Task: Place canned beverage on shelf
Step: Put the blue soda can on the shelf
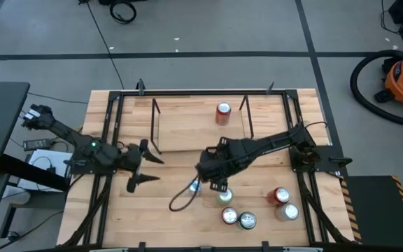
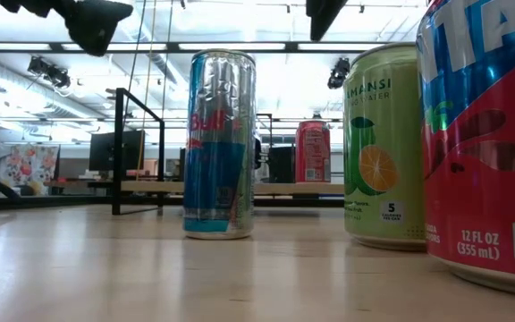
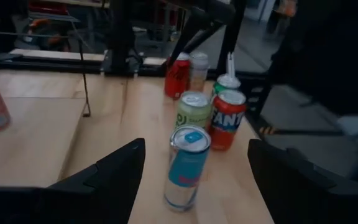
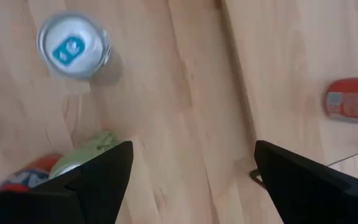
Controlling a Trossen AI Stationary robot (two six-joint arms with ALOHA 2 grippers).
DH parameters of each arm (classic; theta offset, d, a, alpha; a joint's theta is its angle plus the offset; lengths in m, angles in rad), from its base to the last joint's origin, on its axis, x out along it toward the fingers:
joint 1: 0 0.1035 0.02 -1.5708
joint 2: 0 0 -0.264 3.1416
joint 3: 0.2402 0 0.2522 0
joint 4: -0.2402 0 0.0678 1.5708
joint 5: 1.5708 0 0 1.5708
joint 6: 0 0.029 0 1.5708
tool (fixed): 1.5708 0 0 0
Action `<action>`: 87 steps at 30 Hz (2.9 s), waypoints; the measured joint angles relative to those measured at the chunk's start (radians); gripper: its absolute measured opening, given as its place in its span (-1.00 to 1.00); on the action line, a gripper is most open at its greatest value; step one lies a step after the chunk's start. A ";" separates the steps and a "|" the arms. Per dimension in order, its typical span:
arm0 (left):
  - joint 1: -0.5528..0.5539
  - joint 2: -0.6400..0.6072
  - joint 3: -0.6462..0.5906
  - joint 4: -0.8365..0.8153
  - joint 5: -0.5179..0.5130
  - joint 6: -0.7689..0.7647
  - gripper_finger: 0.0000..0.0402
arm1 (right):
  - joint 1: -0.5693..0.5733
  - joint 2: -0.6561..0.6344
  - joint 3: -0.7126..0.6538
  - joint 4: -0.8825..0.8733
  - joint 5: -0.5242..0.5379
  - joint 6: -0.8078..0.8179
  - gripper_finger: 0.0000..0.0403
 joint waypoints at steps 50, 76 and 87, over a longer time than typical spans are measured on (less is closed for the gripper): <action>-0.067 1.066 0.293 0.292 -0.275 -0.378 0.80 | 0.190 -0.312 -0.631 0.400 0.322 0.096 0.72; -0.008 1.092 0.296 0.392 -0.011 0.006 0.14 | 0.152 -0.311 -0.631 0.757 0.121 -0.148 0.72; 0.081 1.093 0.296 0.397 0.354 0.238 0.18 | 0.106 -0.311 -0.631 0.786 0.075 -0.185 0.72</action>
